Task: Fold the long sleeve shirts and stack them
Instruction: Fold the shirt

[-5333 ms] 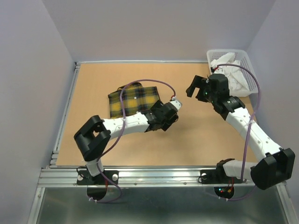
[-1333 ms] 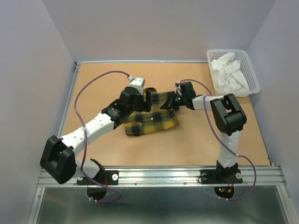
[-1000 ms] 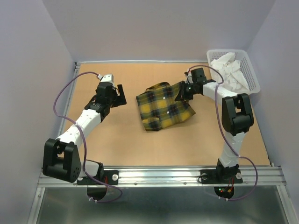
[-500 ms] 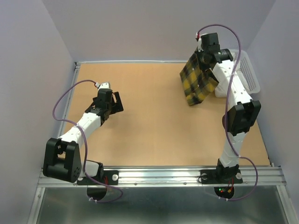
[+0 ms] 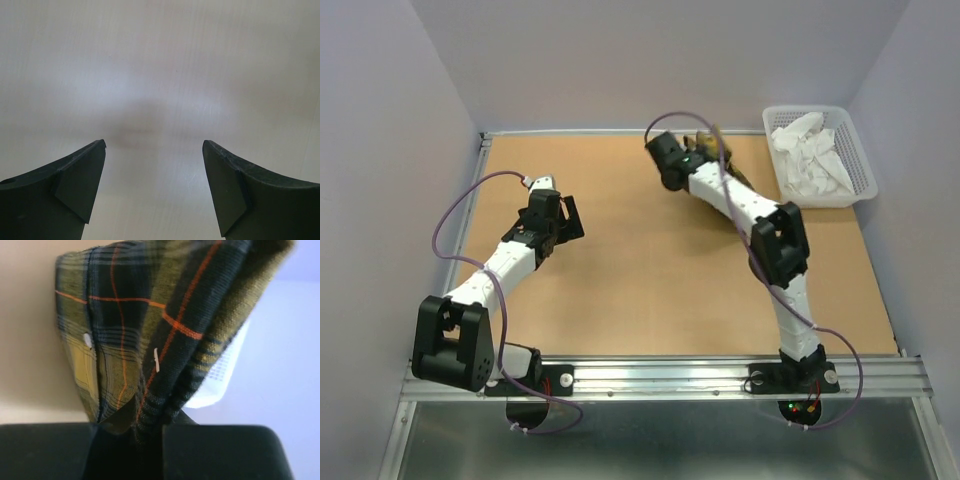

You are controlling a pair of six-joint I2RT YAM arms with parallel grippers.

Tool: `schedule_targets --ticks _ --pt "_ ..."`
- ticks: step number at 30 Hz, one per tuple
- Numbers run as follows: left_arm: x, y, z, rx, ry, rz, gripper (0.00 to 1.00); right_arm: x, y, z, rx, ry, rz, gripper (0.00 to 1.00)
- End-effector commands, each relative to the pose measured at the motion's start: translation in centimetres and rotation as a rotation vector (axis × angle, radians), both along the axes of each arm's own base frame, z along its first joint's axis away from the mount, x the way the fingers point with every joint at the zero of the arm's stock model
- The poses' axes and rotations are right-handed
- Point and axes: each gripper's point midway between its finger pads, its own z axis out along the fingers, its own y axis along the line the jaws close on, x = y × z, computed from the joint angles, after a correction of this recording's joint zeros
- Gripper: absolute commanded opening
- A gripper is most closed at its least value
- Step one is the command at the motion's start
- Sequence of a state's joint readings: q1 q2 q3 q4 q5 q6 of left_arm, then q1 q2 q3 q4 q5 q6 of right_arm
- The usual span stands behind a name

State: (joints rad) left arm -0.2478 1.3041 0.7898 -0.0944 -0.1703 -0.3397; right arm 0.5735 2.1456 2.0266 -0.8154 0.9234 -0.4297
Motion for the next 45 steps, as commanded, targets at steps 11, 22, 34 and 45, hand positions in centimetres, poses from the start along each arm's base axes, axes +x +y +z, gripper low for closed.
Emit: schedule_targets --ticks 11,22,34,45 --pt "1.0 0.6 3.7 -0.011 -0.123 0.051 0.90 -9.7 15.0 -16.6 -0.113 0.282 0.252 0.01" --pt "1.0 2.1 5.4 -0.043 -0.174 0.111 0.90 -15.9 19.9 -19.7 -0.007 0.402 0.318 0.27" --pt "0.6 4.4 15.0 -0.167 -0.297 0.222 0.99 -21.2 23.5 -11.0 0.367 0.439 0.384 0.51" --pt "0.1 2.0 15.0 -0.295 -0.229 0.165 0.99 -24.8 21.8 -5.6 0.617 0.433 0.450 0.68"
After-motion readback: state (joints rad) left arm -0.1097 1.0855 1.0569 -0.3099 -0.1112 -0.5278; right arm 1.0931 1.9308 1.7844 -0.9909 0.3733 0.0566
